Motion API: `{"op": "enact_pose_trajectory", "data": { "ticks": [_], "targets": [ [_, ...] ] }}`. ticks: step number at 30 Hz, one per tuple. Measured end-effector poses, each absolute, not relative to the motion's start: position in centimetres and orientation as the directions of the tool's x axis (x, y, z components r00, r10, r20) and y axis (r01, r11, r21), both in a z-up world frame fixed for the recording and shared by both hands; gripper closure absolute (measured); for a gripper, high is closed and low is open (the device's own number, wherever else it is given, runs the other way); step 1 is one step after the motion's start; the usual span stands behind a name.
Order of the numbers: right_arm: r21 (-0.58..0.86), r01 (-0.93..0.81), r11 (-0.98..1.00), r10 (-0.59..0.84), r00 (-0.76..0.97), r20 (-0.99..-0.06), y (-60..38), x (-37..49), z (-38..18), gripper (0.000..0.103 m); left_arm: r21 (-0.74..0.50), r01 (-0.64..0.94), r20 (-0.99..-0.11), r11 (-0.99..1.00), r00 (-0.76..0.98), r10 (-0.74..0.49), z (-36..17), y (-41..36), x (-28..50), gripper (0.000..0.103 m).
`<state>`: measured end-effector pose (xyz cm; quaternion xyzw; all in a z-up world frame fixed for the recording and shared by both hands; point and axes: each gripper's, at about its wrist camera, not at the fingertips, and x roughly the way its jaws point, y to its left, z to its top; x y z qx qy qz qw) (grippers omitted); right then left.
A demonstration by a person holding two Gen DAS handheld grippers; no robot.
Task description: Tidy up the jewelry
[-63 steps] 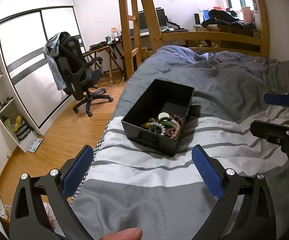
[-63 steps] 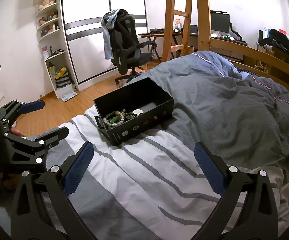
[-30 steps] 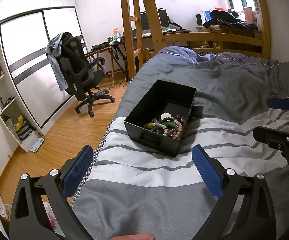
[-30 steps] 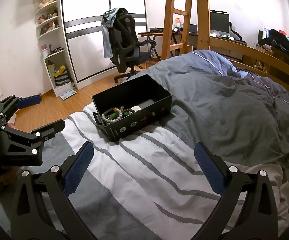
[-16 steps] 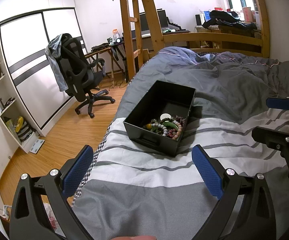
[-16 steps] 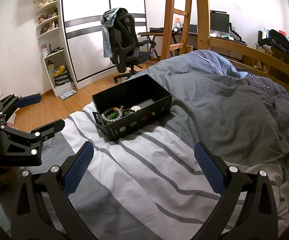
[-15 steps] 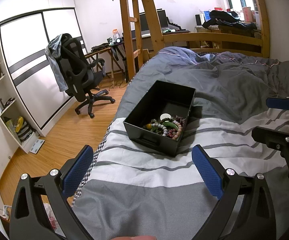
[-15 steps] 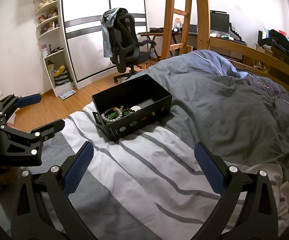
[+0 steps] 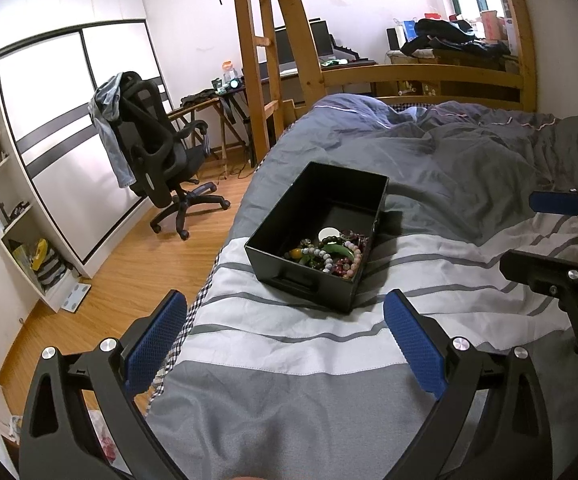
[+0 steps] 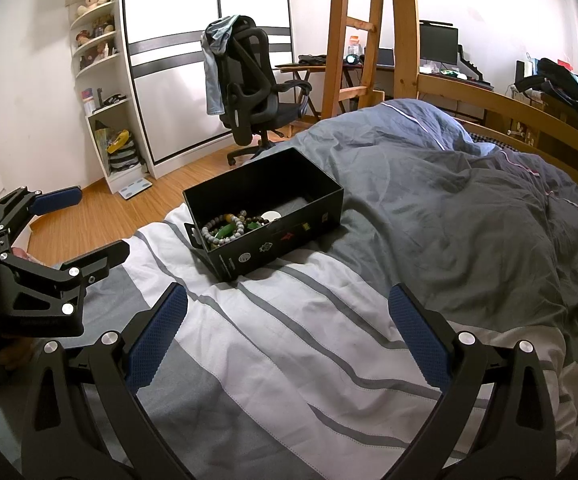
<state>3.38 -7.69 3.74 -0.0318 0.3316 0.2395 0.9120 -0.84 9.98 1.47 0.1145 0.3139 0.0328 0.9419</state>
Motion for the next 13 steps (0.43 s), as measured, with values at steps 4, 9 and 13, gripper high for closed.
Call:
{"op": "enact_pose_trajectory", "data": {
  "ticks": [4,9,13],
  "targets": [
    [0.1,-0.459,0.883,0.416,0.665,-0.62,-7.7,3.37,3.82,0.004,0.243,0.015,-0.582,0.97,0.802,0.133,1.62,10.1,-0.81,0.006],
    [0.099,-0.46,0.882,0.416,0.665,-0.62,-7.71,3.37,3.82,0.004,0.24,0.014,-0.582,0.971,0.802,0.132,1.6,10.02,-0.83,0.006],
    [0.1,-0.459,0.883,0.416,0.665,-0.621,-7.7,3.37,3.82,0.004,0.242,0.016,-0.582,0.97,0.803,0.132,1.6,10.03,-0.83,0.006]
  ]
}}
